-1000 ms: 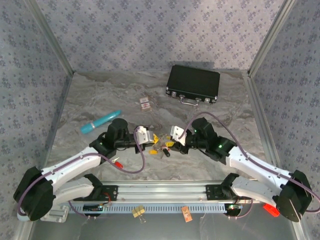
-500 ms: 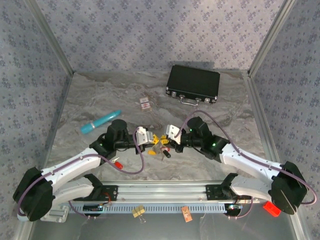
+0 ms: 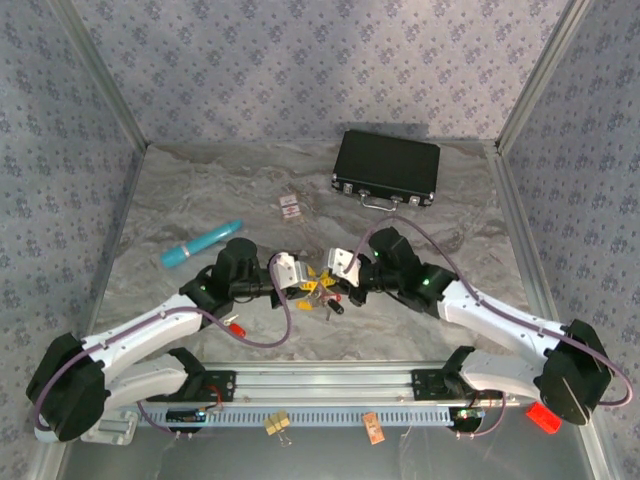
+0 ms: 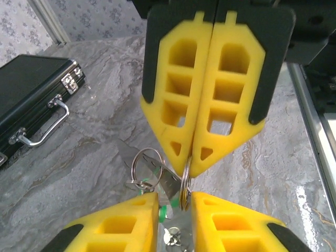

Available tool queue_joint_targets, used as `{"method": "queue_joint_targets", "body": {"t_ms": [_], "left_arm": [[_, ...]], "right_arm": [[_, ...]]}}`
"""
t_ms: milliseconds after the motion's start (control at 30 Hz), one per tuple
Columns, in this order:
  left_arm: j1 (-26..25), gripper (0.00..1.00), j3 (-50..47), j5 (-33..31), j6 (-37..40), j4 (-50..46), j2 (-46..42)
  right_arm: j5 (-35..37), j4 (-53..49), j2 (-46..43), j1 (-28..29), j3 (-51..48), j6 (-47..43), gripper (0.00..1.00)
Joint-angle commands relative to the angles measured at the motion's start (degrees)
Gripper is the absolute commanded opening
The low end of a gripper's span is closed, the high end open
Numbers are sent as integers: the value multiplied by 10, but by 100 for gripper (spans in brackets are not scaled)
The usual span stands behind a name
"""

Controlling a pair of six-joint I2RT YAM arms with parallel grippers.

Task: Put the keys on the keyring

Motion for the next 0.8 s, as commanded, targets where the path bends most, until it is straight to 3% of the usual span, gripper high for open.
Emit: {"method": "queue_joint_targets", "body": {"t_ms": [0, 133, 367, 633, 767], "left_arm": [[-4, 24, 30, -16, 18, -45, -11], [-4, 24, 39, -14, 28, -61, -10], [-5, 23, 46, 16, 36, -73, -7], [-5, 15, 50, 29, 40, -75, -4], [-5, 6, 49, 36, 40, -75, -4]], "right_arm": [[26, -114, 16, 5, 58, -33, 0], [49, -180, 37, 12, 100, -49, 0], [57, -197, 57, 25, 136, -66, 0], [52, -204, 73, 32, 157, -70, 0], [54, -211, 73, 32, 161, -72, 0]]}}
